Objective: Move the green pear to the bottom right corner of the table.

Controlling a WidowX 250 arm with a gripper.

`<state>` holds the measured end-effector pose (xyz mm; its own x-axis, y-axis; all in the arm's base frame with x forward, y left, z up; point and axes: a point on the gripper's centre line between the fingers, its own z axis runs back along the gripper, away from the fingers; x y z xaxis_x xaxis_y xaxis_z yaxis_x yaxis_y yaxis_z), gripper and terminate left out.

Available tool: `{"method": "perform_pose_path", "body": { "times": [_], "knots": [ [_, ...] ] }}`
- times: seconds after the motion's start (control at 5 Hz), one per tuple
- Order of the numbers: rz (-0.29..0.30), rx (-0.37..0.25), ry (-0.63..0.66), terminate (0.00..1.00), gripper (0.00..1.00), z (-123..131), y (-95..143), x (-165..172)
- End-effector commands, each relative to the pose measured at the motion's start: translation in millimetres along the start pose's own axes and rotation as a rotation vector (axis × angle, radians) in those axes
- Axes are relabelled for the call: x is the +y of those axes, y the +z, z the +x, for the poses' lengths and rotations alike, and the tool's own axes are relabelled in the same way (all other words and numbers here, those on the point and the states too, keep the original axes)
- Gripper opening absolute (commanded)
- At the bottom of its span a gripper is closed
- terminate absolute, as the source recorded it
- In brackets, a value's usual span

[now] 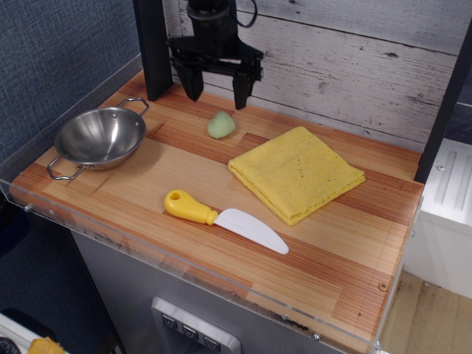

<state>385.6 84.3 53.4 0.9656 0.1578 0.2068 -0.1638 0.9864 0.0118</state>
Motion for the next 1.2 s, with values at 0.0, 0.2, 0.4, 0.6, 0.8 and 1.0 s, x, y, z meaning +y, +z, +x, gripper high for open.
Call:
{"method": "perform_pose_path", "body": {
  "times": [0.0,0.2,0.4,0.6,0.8,1.0],
  "knots": [
    [0.015,-0.014,-0.003,0.0,1.0,19,-24,9],
    [0.0,-0.001,-0.017,0.0,1.0,10,-33,9],
    [-0.013,0.018,-0.072,0.0,0.0,-6,-34,7],
    [-0.017,0.009,-0.072,0.0,0.0,-5,-27,8],
    [-0.032,-0.005,-0.068,0.0,0.0,3,-20,5],
    [-0.057,-0.013,-0.034,0.0,0.0,8,-14,4]
  ]
}}
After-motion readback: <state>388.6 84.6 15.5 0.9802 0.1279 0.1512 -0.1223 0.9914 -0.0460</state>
